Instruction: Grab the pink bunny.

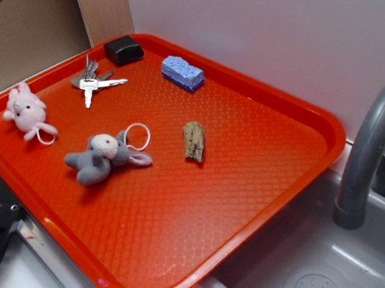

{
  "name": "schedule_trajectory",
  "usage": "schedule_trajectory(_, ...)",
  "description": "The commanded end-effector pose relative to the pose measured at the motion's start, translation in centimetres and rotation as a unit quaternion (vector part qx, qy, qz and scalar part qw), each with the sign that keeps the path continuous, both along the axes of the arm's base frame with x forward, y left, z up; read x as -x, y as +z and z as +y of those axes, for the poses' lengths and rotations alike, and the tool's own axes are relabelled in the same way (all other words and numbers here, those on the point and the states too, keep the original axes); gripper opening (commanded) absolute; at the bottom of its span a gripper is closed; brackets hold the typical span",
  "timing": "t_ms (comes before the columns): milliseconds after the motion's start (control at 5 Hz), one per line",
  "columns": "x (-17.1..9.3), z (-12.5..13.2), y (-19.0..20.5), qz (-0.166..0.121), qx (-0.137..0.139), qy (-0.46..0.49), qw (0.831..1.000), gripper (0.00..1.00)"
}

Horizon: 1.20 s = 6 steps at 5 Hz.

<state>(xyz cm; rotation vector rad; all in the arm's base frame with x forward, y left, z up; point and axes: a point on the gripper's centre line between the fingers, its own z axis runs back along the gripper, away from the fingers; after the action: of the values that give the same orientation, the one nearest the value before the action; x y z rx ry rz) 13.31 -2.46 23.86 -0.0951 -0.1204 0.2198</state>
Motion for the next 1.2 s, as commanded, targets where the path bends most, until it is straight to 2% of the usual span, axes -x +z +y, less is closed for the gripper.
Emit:
schedule_trajectory(0, -5.7, 4.5, 0.0, -0.058, 0.010, 0.256, 0.965, 1.00)
schedule_trajectory(200, -6.6, 8.2, -2.0, -0.090, -0.029, 0.372, 0.923, 1.00)
schedule_trajectory(400, -5.6, 11.0, -4.9, -0.102, -0.065, 0.434, 0.892, 1.00)
schedule_trajectory(600, -4.6, 13.4, -8.3, -0.101, -0.121, 0.441, 0.884, 1.00)
schedule_trajectory(1000, -4.7, 15.3, -13.2, -0.096, -0.166, 0.436, 0.879, 1.00)
